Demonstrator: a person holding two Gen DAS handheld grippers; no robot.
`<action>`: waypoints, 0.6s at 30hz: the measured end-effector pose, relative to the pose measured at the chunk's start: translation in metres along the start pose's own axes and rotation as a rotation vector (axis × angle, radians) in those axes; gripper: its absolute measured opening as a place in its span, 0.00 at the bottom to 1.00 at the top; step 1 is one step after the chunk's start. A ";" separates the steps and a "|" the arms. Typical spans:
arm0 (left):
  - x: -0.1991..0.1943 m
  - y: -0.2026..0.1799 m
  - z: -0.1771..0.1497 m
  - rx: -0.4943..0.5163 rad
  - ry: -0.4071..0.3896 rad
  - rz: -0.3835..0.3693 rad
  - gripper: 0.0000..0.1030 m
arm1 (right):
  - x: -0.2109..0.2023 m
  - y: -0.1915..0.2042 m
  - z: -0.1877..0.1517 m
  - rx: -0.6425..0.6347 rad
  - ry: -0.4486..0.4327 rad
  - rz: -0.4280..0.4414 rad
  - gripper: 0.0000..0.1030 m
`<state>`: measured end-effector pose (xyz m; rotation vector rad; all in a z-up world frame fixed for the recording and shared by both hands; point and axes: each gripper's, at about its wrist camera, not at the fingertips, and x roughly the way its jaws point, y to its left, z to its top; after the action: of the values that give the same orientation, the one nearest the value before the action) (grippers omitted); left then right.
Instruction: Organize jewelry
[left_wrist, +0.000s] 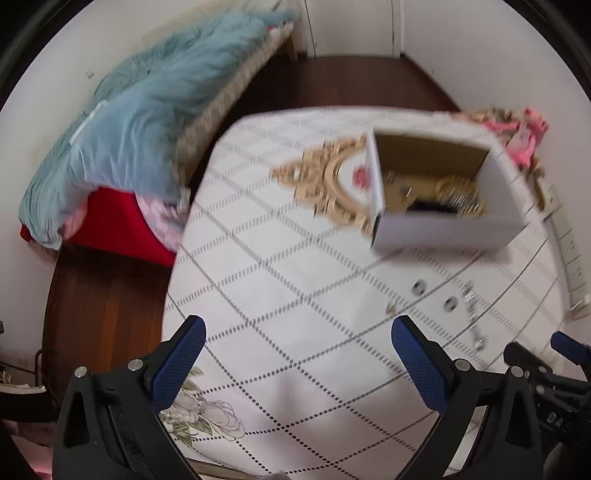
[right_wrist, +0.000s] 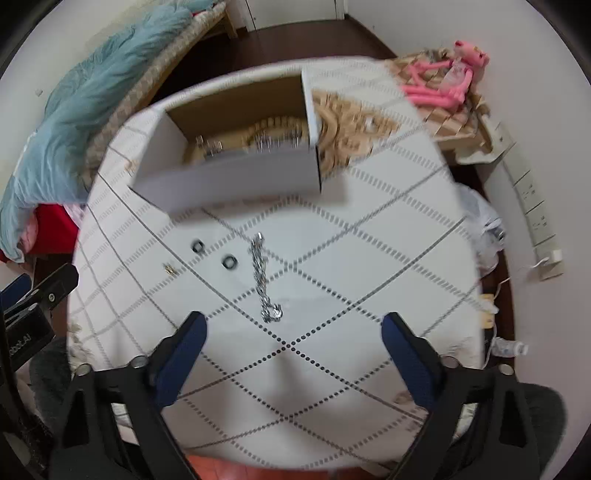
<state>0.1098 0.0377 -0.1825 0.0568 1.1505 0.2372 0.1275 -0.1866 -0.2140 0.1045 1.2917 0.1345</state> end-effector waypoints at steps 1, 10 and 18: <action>0.006 -0.001 -0.004 0.003 0.014 0.004 1.00 | 0.013 0.001 -0.004 -0.005 0.008 0.000 0.78; 0.041 0.004 -0.020 0.001 0.087 0.024 1.00 | 0.051 0.028 -0.017 -0.109 -0.089 -0.078 0.39; 0.050 -0.004 -0.013 0.010 0.097 -0.032 1.00 | 0.043 0.016 -0.019 -0.062 -0.092 -0.076 0.12</action>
<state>0.1176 0.0437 -0.2338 0.0359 1.2478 0.2079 0.1205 -0.1643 -0.2580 0.0081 1.1965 0.1036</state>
